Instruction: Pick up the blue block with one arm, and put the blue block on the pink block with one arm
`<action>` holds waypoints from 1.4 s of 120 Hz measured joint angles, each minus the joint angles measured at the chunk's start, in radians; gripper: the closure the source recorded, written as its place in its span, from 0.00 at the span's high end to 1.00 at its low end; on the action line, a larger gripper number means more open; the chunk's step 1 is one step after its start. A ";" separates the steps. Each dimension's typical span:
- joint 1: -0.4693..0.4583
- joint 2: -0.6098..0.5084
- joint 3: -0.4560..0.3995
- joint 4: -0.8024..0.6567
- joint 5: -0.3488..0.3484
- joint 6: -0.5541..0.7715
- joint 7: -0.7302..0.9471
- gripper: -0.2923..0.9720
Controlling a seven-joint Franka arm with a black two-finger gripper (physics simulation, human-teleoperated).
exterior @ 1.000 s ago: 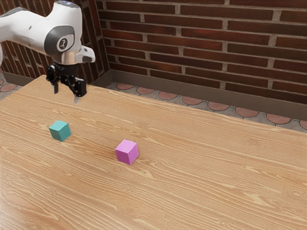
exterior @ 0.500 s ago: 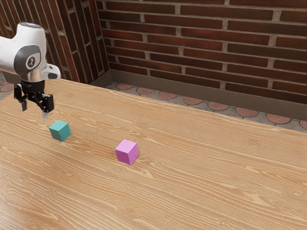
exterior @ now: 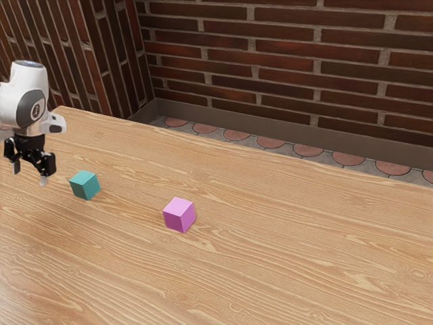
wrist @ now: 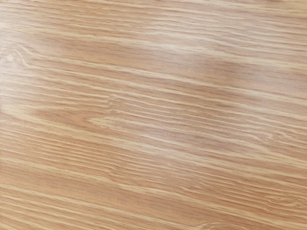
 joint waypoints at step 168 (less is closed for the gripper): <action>0.385 0.436 -0.440 0.440 -0.159 0.018 0.135 0.57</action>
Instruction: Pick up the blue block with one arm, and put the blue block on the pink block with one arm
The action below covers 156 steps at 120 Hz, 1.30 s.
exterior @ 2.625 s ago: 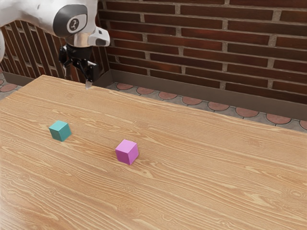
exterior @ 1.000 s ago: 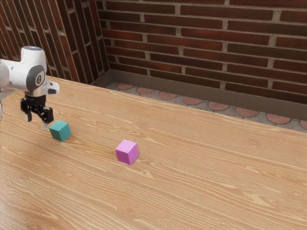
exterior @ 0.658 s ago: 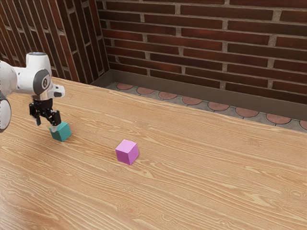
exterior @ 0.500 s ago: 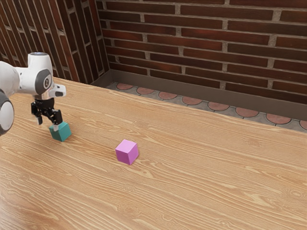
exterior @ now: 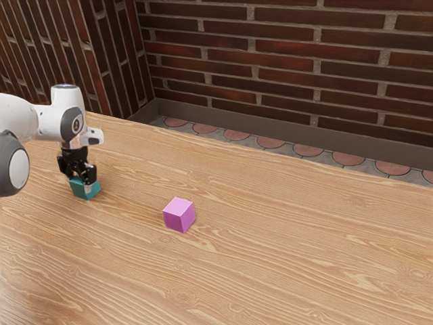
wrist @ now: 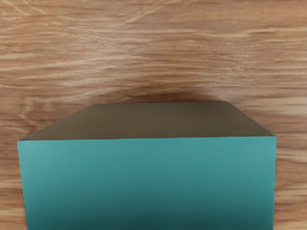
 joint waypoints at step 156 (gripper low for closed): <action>-0.372 -0.255 -0.001 -0.124 -0.089 -0.081 -0.125 0.51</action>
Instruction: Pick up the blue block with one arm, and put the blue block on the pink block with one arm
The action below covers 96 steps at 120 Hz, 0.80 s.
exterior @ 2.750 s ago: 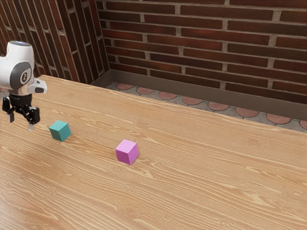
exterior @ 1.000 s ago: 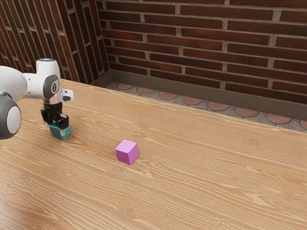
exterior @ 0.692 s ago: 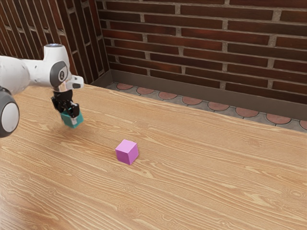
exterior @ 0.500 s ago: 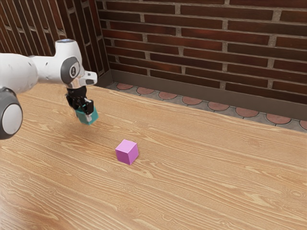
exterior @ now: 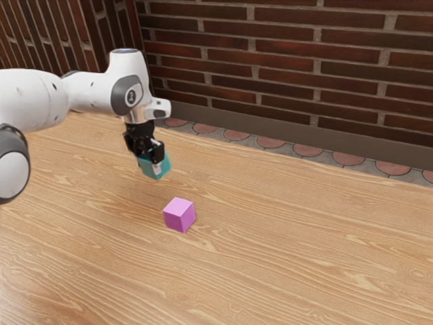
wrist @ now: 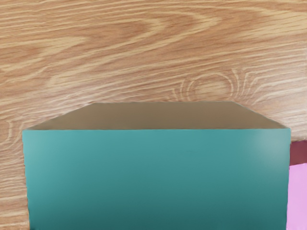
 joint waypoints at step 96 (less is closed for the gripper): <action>-0.126 -0.008 0.002 -0.072 0.006 -0.096 -0.095 0.51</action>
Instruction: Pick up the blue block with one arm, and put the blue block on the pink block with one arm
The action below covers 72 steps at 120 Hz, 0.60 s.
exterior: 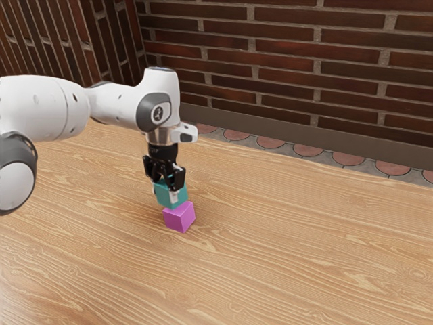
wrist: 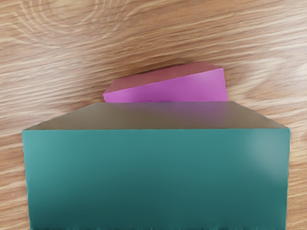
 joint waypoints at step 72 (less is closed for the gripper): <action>0.002 -0.073 -0.014 0.067 0.060 -0.004 -0.019 0.75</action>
